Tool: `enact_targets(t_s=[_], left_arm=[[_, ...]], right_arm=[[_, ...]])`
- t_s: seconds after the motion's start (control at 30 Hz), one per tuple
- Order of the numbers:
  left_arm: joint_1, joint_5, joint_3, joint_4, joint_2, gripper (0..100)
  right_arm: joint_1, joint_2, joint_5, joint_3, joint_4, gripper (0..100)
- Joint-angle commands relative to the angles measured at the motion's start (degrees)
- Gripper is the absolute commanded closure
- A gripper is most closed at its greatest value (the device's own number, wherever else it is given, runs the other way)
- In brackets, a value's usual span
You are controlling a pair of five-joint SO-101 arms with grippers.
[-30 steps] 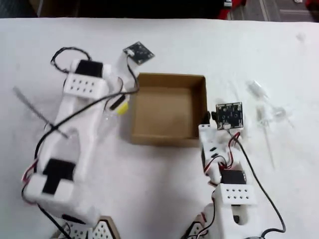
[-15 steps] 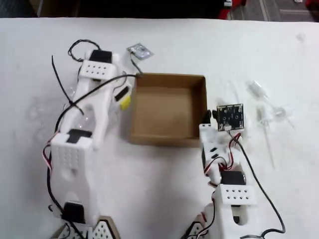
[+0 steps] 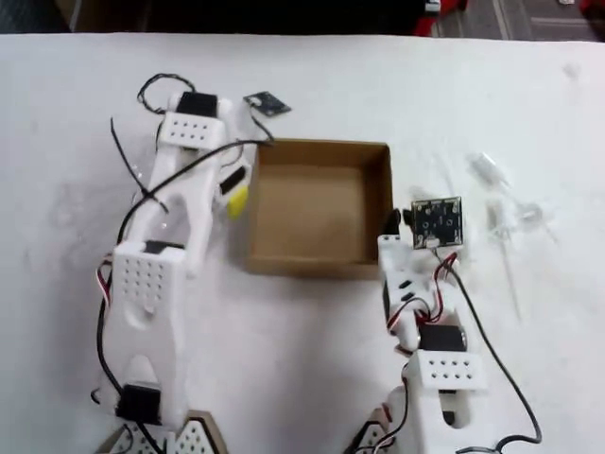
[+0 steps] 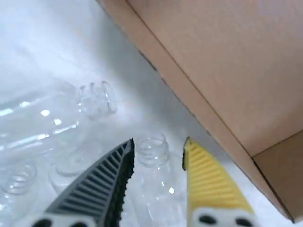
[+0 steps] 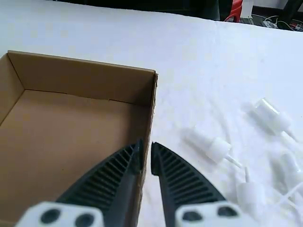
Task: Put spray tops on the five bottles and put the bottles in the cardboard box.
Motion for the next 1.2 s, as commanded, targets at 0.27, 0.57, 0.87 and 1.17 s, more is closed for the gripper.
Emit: enact_targets(t_s=[0.27,0.57,0.87,1.17], left_arm=[[-1.1,0.4,-2.9,1.0,0.3,83],[-0.7,0.4,-3.3,0.4,2.8,84],[-0.4,0.4,-3.3,0.5,1.8,87],[1.6,0.8,-3.3,2.7,-1.9,94]], right_arm=[[-0.2,0.0,-0.4,-0.4,-1.4,97.7],[-0.2,0.0,-0.4,-0.4,-1.4,97.7],[-0.2,0.0,-0.4,-0.4,-1.4,97.7],[-0.2,0.0,-0.4,-0.4,-1.4,97.7]])
